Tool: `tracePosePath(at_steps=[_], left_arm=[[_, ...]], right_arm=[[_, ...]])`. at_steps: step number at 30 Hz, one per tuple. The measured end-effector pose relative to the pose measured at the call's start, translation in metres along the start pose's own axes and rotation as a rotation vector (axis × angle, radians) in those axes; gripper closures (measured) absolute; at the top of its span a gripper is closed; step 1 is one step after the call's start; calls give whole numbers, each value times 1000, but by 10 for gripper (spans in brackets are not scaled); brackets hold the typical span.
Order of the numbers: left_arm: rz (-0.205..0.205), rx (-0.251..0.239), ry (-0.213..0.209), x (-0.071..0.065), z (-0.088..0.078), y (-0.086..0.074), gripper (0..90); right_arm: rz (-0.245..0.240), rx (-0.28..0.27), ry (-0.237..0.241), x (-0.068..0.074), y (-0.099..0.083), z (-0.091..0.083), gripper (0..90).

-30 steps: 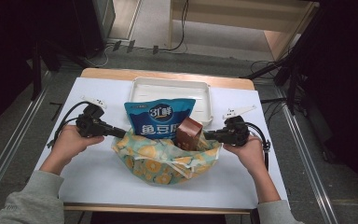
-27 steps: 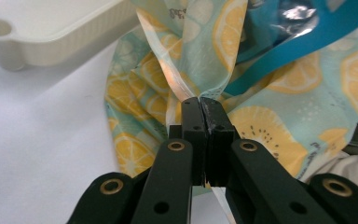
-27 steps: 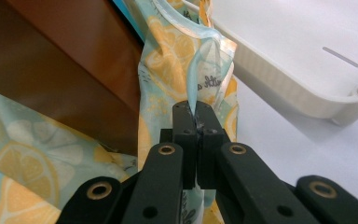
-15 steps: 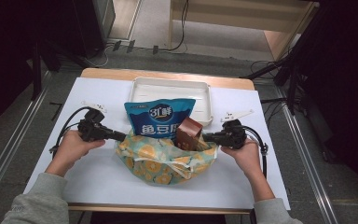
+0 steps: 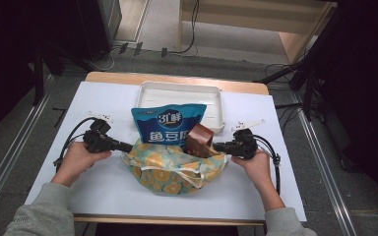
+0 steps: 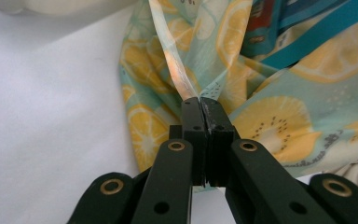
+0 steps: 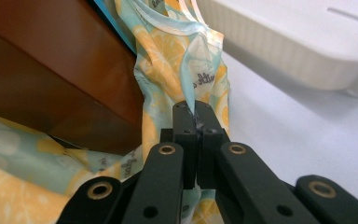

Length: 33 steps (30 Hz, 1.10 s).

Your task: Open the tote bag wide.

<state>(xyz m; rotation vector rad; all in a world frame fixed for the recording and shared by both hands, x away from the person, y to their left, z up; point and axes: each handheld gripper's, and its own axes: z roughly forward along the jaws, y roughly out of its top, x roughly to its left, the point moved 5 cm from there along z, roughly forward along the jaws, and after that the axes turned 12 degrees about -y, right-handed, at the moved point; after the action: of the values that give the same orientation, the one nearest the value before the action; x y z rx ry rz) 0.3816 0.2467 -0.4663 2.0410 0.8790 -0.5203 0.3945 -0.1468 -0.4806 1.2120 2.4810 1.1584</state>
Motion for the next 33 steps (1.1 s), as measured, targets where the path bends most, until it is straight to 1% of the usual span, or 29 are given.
tracePosePath(at_steps=[1, 4, 6, 9, 10, 11, 12, 13, 14, 16, 17, 18, 19, 22, 24, 25, 26, 27, 28, 29, 30, 33], left_arm=[[1, 10, 7, 2, 1, -1, 897], [-8, 19, 16, 5, 3, -2, 897], [-10, 16, 19, 6, 3, -2, 897], [-11, 7, 19, 7, 2, -1, 891], [-2, -9, 13, 5, 1, 0, 879], [23, -22, 8, 1, -2, 1, 866], [23, -22, 8, 1, -2, 1, 847], [47, -31, 7, -3, -4, 2, 847], [80, -33, 5, -8, -6, 3, 788], [101, -38, 4, -13, -9, 4, 751], [99, -39, -5, -16, -10, 5, 723], [100, -41, -6, -17, -11, 6, 694], [109, -40, 1, -18, -12, 7, 681], [116, -46, -1, -21, -16, 9, 625], [127, -45, 13, -23, -19, 10, 591], [127, -50, 7, -26, -21, 11, 571], [127, -50, 7, -26, -21, 11, 552], [130, -51, 10, -28, -23, 12, 552], [148, -56, 13, -32, -26, 14, 516], [148, -56, 13, -32, -26, 14, 506], [154, -64, 5, -37, -28, 16, 491], [172, -64, 16, -43, -32, 20, 445]], right_arm=[[-6, 7, -3, 0, -1, 2, 900], [-18, 22, -10, -1, -4, 7, 900], [-28, 21, -15, -1, -4, 8, 900], [-30, 21, -20, -2, -4, 8, 900], [-26, 22, -19, -1, -3, 5, 871], [-28, 22, -16, 0, -2, 4, 853], [-28, 22, -16, 0, -2, 4, 853], [-32, 15, -17, 0, -2, 2, 834], [-43, 0, -4, 3, 1, -2, 753], [-55, -1, -6, 4, 2, -5, 716], [-64, -5, -12, 5, 2, -6, 690], [-62, -1, -13, 5, 4, -8, 676], [-61, 0, -16, 5, 4, -9, 664], [-68, -8, -30, 6, 9, -16, 632], [-72, -25, -33, 7, 12, -22, 617], [-72, -31, -39, 8, 14, -25, 610], [-72, -31, -39, 8, 14, -25, 610], [-73, -41, -36, 8, 16, -28, 600], [-71, -44, -29, 10, 19, -32, 563], [-71, -44, -29, 10, 19, -32, 563], [-76, -47, -30, 12, 22, -36, 515], [-73, -51, -21, 14, 27, -42, 478]])
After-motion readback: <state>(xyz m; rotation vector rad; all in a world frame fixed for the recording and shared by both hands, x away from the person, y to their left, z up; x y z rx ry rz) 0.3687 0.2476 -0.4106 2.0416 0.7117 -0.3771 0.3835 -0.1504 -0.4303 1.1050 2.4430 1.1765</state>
